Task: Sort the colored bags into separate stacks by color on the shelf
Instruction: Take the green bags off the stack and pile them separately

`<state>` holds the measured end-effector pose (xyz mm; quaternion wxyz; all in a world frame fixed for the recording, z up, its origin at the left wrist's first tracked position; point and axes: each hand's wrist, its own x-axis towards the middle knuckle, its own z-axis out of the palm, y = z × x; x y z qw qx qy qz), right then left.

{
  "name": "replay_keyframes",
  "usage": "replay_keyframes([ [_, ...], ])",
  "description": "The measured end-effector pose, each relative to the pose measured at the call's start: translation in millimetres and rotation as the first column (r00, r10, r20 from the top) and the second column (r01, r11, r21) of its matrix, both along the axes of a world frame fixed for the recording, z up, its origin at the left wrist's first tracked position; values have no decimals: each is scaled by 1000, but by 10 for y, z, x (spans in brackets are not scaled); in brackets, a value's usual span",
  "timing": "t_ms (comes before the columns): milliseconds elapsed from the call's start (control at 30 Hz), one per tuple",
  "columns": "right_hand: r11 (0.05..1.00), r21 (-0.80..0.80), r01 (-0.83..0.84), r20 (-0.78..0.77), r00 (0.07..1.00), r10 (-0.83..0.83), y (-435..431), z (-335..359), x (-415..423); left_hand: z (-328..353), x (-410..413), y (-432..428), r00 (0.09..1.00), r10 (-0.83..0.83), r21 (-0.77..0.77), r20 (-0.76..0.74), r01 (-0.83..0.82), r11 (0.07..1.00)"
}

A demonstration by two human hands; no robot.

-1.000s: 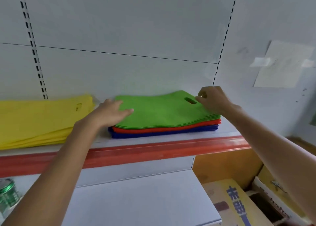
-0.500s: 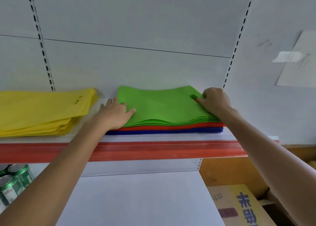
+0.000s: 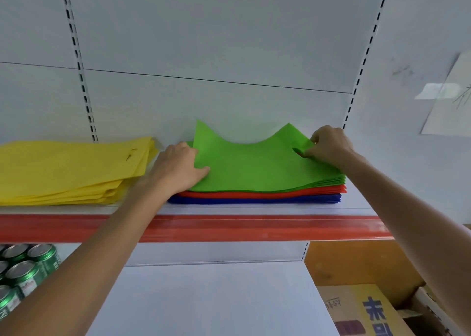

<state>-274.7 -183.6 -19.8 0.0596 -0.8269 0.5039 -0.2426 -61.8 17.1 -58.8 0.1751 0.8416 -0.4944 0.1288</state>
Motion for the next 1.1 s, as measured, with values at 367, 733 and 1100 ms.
replay_keyframes([
  [367, 998, 0, -67, 139, 988, 66, 424, 290, 176, 350, 333, 351, 995, -96, -194, 3, 94, 976],
  [733, 989, -147, 19, 185, 983, 9, 1743, 457, 1613, 470, 1962, 1603, 983, -182, -361, -36, 157, 919],
  [1100, 991, -134, 10, 89, 996, 2, 2950, 285, 2914, 385, 3323, 2866, 999, -4, -225, -48, -7, 974],
])
